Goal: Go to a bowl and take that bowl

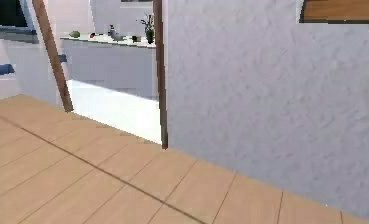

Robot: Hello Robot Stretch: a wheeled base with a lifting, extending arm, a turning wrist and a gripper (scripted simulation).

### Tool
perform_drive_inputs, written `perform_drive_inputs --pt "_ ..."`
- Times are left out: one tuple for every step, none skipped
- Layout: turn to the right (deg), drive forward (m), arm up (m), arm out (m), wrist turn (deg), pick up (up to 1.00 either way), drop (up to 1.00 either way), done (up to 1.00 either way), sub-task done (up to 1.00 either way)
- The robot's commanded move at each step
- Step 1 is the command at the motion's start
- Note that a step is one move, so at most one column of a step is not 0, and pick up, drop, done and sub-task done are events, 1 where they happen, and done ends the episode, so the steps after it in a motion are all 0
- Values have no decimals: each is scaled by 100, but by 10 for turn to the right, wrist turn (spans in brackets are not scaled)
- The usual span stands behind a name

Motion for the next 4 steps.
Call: perform_drive_inputs --pt "300 0 0 0 0 0 0 0 0" --pt "0 30 0 0 0 0 0 0 0" --pt "-390 0 0 0 0 0 0 0 0" --pt "0 0 50 0 0 0 0 0 0"
